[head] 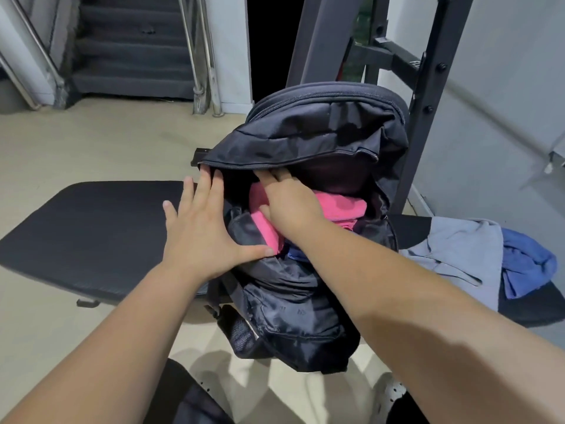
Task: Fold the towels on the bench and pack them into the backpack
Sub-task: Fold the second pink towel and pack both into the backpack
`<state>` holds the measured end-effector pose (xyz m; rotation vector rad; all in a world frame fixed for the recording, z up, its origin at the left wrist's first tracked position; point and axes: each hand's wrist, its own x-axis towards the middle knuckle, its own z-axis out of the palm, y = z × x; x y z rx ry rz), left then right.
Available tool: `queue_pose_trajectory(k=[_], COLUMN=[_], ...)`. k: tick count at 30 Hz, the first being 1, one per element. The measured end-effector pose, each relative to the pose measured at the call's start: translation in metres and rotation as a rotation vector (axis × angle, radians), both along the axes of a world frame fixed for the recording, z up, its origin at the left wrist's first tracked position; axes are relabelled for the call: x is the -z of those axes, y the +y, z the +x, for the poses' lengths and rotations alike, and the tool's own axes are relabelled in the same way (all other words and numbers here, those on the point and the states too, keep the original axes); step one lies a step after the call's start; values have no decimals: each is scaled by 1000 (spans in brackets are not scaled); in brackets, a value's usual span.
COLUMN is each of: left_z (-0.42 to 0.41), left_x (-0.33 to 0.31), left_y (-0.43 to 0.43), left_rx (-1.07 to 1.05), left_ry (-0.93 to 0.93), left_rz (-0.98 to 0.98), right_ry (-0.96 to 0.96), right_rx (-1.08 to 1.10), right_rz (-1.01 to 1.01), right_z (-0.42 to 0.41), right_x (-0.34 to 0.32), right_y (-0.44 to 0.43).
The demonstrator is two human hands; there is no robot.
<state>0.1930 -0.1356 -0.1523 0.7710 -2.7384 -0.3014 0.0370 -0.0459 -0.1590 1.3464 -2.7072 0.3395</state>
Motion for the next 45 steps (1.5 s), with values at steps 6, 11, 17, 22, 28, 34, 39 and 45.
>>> queue_pose_trajectory(k=[6, 11, 17, 22, 28, 34, 39, 45], left_z=[2, 1, 1, -2, -5, -5, -5, -10], left_x=[8, 15, 14, 14, 15, 22, 27, 43], left_y=[1, 4, 5, 5, 16, 59, 117, 150], left_rx=[-21, -13, 8, 3, -29, 1, 266, 362], left_ry=[29, 70, 96, 76, 87, 90, 122, 57], left_rz=[63, 115, 120, 109, 111, -2, -104, -309], right_ry=[380, 114, 168, 153, 21, 67, 182, -749], right_rx=[-403, -340, -358, -341, -405, -178, 102, 339], right_rz=[551, 927, 967, 936, 632, -141, -738, -810], right_z=[10, 1, 3, 9, 7, 4, -7, -37], right_x=[1, 13, 20, 24, 11, -14, 0, 18], right_y=[42, 44, 10, 7, 38, 109, 163, 168])
